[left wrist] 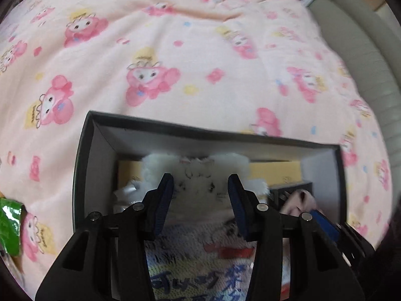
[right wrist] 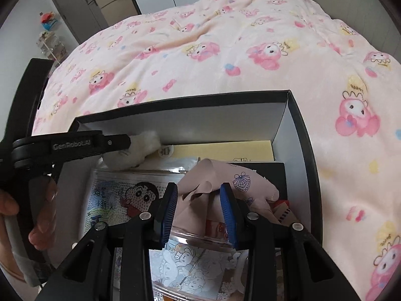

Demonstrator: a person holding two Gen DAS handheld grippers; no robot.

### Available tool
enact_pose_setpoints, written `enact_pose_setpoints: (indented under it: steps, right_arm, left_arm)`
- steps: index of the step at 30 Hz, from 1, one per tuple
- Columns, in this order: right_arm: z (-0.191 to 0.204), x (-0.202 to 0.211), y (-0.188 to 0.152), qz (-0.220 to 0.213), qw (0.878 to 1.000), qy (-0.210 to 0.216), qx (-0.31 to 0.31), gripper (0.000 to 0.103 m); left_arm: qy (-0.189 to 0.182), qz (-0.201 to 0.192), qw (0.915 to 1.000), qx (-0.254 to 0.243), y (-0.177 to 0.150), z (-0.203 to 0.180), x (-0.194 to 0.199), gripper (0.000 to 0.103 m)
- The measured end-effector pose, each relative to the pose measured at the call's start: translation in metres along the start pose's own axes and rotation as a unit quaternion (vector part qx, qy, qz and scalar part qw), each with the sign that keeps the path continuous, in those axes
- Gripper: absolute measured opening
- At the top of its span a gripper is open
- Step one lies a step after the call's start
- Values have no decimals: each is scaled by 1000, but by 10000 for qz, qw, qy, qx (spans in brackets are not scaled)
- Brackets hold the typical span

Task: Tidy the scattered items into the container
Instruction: 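Open both grippers and lift them away from the box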

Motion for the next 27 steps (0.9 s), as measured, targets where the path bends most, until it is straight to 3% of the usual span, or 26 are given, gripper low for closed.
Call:
enact_pose_setpoints:
  steps: [2, 4, 6, 7, 8, 11, 14, 19, 27]
  right_arm:
    - [-1, 0, 0, 19, 10000, 15, -40, 31]
    - [-2, 3, 0, -35, 9999, -114, -77, 31]
    - [-1, 16, 1, -354, 9986, -371, -89, 31]
    - [1, 25, 1, -576, 9969, -535, -59, 33]
    - [4, 32, 1, -710, 9956, -605, -38, 35]
    - [11, 57, -4, -1018, 9937, -460, -115, 40]
    - [17, 80, -15, -1242, 9908, -524, -130, 53]
    - [35, 135, -40, -1810, 9790, -934, -2, 65]
    - [59, 199, -106, -2185, 9730, -736, -87, 70]
  left_arm:
    - [205, -202, 9994, -194, -11, -4, 13, 46]
    - [639, -507, 9959, -394, -18, -8, 28, 47]
    - [981, -903, 9896, -533, -27, -13, 49, 51]
    - [1055, -1124, 9861, -619, -32, -16, 63, 59]
    - [1059, -1301, 9835, -675, -37, -20, 73, 70]
    - [1060, -1718, 9766, -742, -50, -27, 100, 79]
    - [1147, -2077, 9685, -753, -69, -32, 131, 86]
    - [1119, -2629, 9549, -803, -107, -39, 184, 93]
    - [1197, -3133, 9372, -953, -183, -48, 252, 102]
Point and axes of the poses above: each gripper's, at about its wrist camera, not at the fingertips, and x roughly against the way its jaws point, z to its left, y to its top, the point moved 6 cm from there along -x, roughly the way its jaws point, and after that the axes turned 12 degrees about z, right-handed, at the moved point
